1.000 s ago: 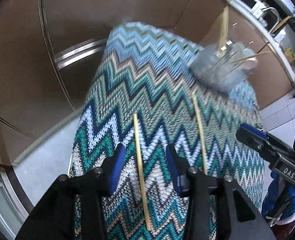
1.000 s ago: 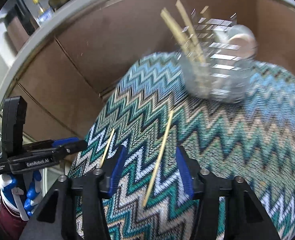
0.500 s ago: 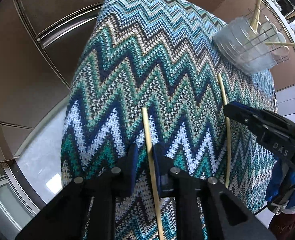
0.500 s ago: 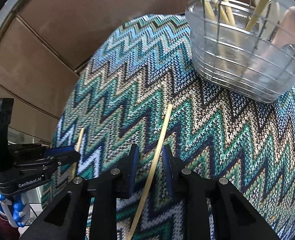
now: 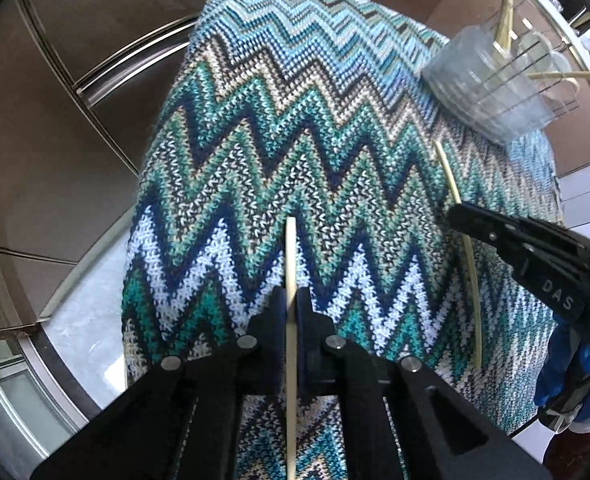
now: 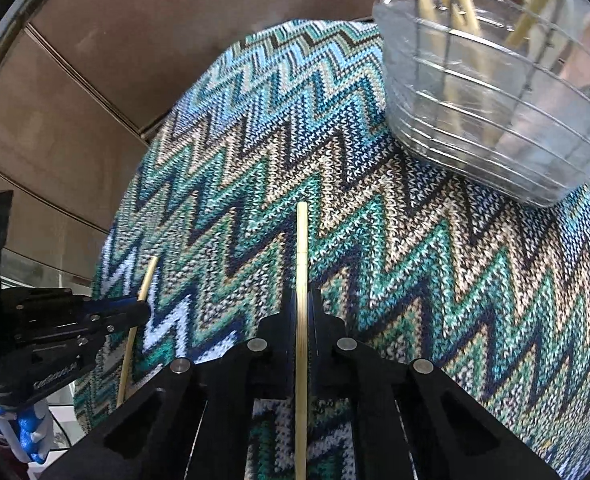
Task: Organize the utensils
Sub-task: 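Close the right tool on one chopstick while the left tool grasps another, then lift both held chopsticks and carry them above the wire utensil holder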
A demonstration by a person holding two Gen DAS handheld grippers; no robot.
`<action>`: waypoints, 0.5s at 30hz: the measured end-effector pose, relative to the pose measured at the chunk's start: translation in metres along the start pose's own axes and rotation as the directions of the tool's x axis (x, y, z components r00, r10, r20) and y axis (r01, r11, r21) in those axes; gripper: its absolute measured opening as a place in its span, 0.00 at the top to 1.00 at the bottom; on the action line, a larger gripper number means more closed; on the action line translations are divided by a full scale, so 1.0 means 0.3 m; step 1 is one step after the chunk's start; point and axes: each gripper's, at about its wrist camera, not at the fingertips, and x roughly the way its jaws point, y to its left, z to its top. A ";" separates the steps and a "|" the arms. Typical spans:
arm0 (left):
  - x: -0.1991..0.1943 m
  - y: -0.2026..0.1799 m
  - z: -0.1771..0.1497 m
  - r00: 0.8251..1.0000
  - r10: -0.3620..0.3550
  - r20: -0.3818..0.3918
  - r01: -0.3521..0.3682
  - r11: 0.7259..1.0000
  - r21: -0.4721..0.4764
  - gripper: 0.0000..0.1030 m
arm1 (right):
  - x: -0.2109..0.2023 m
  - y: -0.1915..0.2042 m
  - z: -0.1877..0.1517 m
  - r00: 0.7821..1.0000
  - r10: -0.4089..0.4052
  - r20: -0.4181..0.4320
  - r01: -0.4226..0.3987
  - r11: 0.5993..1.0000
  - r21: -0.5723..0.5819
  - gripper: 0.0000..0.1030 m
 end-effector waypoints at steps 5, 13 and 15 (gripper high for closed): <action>-0.090 0.006 -0.048 0.997 -0.020 0.077 0.021 1.000 -0.011 0.96 | -0.118 0.007 -0.041 0.994 0.052 0.092 -0.052 0.999 -0.013 0.95; -0.290 -0.020 -0.116 0.963 -0.076 0.257 0.073 0.997 0.022 0.96 | -0.332 0.058 -0.152 0.956 0.105 0.273 -0.081 0.992 -0.097 0.95; -0.347 -0.025 -0.119 0.947 -0.095 0.307 0.090 0.995 0.031 0.96 | -0.380 0.071 -0.170 0.941 0.112 0.320 -0.080 0.990 -0.112 0.95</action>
